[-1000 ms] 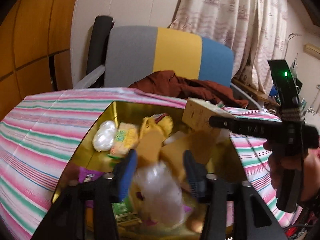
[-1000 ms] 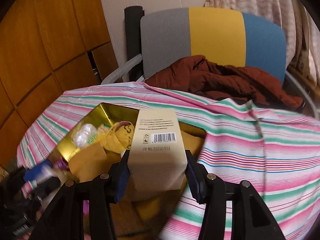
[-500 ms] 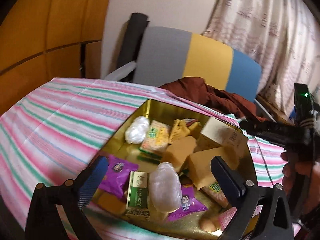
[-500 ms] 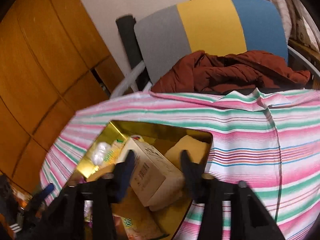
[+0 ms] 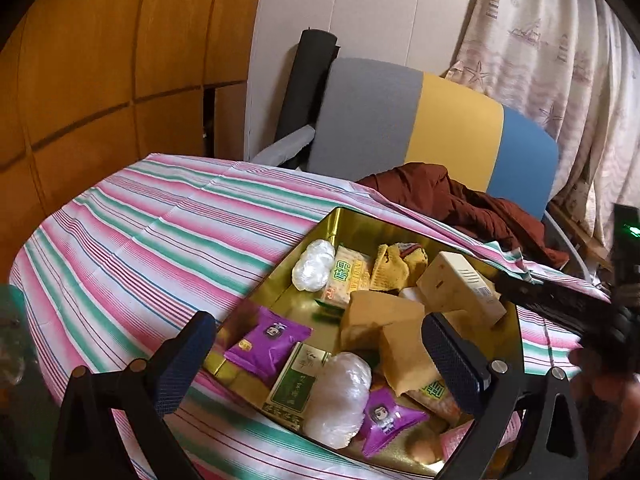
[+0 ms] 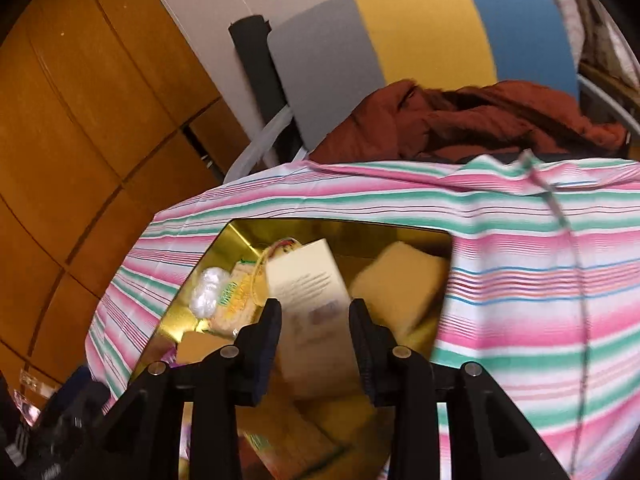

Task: Organize objects

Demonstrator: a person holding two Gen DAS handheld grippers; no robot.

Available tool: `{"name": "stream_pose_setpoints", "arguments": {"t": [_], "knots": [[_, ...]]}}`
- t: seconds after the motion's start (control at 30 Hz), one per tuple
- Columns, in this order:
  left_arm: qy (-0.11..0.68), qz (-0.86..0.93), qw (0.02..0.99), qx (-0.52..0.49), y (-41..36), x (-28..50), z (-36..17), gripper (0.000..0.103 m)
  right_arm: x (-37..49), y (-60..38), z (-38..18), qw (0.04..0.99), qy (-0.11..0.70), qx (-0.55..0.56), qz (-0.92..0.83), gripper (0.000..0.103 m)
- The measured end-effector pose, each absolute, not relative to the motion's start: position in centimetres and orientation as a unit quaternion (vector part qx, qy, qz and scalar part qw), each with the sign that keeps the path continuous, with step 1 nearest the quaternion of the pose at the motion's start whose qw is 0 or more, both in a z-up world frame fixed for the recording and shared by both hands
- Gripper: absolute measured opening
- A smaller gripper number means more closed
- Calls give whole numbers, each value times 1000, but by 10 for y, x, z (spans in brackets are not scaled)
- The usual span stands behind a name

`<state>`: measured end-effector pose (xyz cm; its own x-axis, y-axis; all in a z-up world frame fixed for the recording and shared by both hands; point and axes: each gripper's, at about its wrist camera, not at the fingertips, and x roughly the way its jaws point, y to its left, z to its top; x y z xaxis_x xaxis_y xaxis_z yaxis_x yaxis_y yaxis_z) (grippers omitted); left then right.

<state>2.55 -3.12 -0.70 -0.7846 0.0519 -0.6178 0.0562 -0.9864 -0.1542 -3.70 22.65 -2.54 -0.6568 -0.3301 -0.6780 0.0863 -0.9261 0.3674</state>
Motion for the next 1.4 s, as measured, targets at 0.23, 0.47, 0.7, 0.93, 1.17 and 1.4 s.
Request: {"name": "stream_pose_setpoints", "arguments": {"t": [0.23, 0.47, 0.7, 0.93, 1.17, 1.4], "knots": [[48, -936, 30, 349, -19, 29, -1, 103, -1, 212, -12, 95, -80, 404, -906, 54], [24, -935, 61, 349, -25, 37, 7, 103, 19, 175, -5, 79, -18, 421, -904, 57], [-20, -931, 91, 353, -21, 47, 9, 103, 29, 154, 0, 57, -3, 431, -900, 63], [-38, -921, 105, 373, -19, 47, 9, 103, 28, 154, 0, 29, 0, 436, -899, 63], [-19, -912, 90, 399, -22, 43, 5, 103, 27, 154, -1, 1, 6, 446, -895, 63], [-24, -913, 103, 393, -22, 44, 9, 103, 29, 152, -2, -2, -2, 454, -891, 63]]}}
